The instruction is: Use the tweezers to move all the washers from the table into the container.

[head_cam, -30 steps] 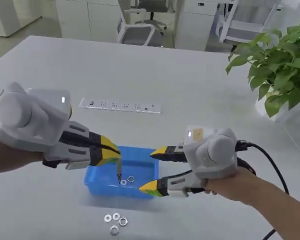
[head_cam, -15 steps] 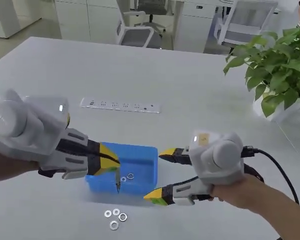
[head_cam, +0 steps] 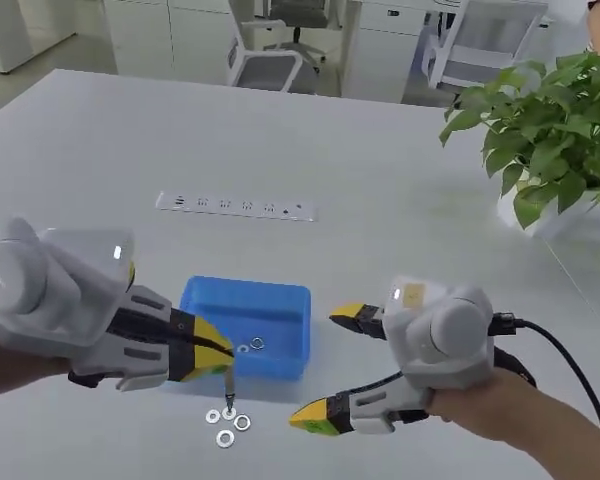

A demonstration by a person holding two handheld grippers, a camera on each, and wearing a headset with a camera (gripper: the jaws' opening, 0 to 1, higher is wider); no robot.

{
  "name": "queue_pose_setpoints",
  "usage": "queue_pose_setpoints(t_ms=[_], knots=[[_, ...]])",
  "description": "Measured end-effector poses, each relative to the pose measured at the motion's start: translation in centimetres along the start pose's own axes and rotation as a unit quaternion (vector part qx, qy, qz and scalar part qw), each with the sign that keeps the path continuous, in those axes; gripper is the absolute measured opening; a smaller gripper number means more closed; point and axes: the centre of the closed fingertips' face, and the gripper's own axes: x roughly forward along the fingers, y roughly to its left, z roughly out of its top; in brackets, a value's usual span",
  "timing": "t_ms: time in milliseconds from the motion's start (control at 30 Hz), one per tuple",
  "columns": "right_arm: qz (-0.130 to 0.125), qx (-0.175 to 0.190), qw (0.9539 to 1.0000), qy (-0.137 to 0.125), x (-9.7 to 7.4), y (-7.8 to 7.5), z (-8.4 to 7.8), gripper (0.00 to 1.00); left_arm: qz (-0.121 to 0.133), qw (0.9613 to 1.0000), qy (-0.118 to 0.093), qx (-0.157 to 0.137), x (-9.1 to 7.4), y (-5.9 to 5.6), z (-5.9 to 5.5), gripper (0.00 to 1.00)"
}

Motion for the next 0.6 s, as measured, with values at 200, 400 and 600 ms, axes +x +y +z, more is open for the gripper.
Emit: queue_pose_setpoints(t_ms=[200, 400, 600], knots=[[-0.005, 0.002, 1.0, 0.004, 0.0, 0.2, -0.4, 0.88, -0.006, 1.0, 0.004, -0.002, 0.4, -0.7, -0.7, 0.05], [-0.003, 0.011, 0.9999, 0.006, 0.1, 0.8, -0.8, 0.9, -0.009, 0.9999, 0.004, -0.001, 0.7, -1.2, -1.2, 0.05], [0.0, 0.013, 0.9999, 0.009, 0.2, 1.5, -1.3, 0.9, -0.01, 0.9999, 0.005, -0.007, 1.0, -1.6, -1.9, 0.05]])
